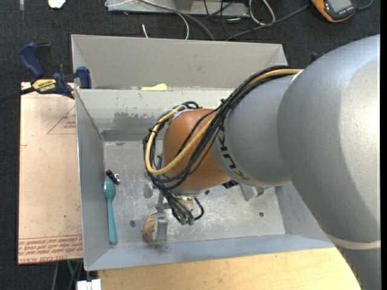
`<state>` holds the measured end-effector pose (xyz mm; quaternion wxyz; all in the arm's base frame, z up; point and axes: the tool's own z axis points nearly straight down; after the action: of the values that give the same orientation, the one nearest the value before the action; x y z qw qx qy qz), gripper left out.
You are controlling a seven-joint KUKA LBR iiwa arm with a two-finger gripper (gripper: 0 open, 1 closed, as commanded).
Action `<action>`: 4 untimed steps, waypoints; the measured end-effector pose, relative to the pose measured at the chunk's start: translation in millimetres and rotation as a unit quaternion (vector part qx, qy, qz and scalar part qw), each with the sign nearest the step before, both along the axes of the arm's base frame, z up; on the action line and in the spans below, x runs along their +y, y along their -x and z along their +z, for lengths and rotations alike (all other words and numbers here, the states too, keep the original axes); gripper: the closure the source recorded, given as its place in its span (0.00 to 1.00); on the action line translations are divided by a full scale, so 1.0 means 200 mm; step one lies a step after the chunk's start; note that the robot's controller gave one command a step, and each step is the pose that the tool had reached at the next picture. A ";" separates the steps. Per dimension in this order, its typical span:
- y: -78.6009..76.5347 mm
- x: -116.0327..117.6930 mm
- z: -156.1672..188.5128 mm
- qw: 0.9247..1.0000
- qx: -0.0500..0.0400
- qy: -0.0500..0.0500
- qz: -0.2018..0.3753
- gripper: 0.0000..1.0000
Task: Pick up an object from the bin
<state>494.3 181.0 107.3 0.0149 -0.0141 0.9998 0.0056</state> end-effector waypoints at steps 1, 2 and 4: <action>0.06 -0.01 0.01 0.999 0.000 0.002 0.042 0.00; 0.01 0.04 0.07 0.986 -0.001 0.004 0.166 0.00; 0.03 -0.04 0.17 0.979 0.000 0.005 0.205 0.00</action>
Offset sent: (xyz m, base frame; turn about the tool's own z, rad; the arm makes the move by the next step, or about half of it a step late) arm 0.0019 0.0087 0.0174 -0.3472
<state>488.9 173.5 142.0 0.0138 -0.2191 0.9756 0.0034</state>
